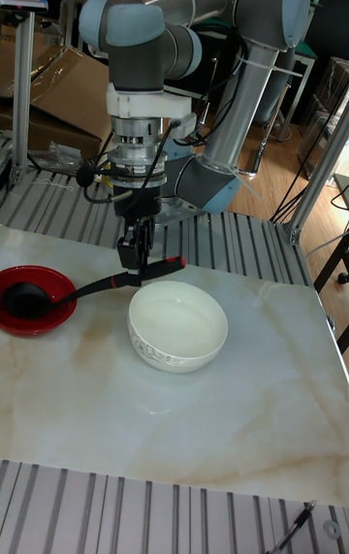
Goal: Scoop water with a large spoon from one bowl to another
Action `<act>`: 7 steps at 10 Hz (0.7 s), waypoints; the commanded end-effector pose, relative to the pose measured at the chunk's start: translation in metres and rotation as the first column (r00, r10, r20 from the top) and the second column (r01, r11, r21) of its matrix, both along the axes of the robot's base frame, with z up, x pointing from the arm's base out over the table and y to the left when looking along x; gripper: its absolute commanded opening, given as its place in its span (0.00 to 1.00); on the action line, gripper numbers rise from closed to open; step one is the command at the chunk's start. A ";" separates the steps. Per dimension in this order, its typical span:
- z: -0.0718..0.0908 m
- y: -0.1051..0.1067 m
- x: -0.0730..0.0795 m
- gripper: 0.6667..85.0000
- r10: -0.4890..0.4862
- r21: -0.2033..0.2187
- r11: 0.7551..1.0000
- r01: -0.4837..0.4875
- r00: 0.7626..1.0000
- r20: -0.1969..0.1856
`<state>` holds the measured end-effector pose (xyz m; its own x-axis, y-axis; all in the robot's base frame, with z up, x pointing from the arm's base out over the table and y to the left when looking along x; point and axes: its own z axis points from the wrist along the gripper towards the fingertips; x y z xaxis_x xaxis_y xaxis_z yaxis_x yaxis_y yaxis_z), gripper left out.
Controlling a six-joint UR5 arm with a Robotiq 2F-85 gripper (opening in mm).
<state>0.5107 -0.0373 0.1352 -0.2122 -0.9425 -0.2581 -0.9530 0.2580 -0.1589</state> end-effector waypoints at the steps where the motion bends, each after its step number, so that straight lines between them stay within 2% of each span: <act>1: 0.000 -0.004 0.001 0.01 -0.003 -0.003 1.000 0.003 1.000 0.009; 2: 0.000 -0.004 0.001 0.02 -0.007 -0.002 1.000 0.007 1.000 0.010; 4: 0.001 -0.002 0.000 0.42 -0.009 0.008 1.000 0.009 1.000 0.005; 7: 0.001 -0.001 0.001 0.43 -0.012 0.011 1.000 0.012 1.000 0.004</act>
<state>0.5095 -0.0403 0.1336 -0.2168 -0.9423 -0.2551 -0.9519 0.2621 -0.1590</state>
